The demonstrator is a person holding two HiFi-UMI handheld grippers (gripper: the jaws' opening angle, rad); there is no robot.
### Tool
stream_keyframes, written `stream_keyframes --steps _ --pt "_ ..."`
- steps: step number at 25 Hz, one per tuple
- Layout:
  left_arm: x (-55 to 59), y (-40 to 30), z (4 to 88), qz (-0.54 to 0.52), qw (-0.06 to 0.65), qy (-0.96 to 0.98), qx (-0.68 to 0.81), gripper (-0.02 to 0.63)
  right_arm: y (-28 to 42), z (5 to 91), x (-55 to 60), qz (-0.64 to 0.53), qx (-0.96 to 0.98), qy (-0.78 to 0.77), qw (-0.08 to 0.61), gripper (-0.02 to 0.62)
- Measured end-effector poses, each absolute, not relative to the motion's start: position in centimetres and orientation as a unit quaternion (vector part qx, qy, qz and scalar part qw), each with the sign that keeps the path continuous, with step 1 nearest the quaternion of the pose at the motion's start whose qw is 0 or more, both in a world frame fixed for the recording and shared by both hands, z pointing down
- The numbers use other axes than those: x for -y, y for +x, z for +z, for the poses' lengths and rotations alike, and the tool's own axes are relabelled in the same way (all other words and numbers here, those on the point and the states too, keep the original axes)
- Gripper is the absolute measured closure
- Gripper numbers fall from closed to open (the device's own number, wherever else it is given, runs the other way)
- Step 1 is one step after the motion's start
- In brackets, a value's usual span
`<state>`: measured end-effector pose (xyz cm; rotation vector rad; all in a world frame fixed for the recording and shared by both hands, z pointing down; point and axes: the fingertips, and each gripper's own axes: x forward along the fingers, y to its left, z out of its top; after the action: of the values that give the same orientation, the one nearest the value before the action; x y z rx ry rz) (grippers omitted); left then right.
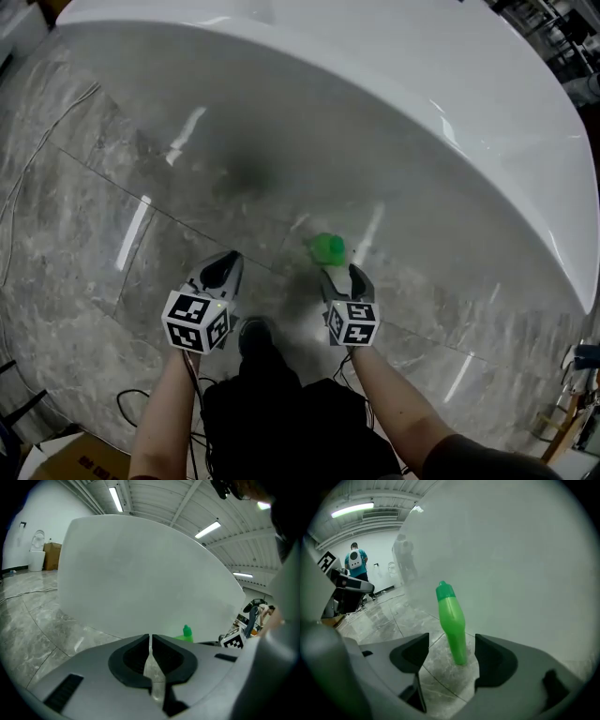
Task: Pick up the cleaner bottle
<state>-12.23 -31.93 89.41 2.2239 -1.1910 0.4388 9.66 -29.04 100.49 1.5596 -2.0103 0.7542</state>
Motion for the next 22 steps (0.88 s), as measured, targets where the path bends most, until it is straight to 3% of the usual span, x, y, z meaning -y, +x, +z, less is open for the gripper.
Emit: stream_keyframes --steps 22 --pt "35.9 -12.7 94.0 0.129 0.23 0.85 0.455 0.577 7.1 107.0 35.7 0.189 0.797 0.541 0.19 0.29"
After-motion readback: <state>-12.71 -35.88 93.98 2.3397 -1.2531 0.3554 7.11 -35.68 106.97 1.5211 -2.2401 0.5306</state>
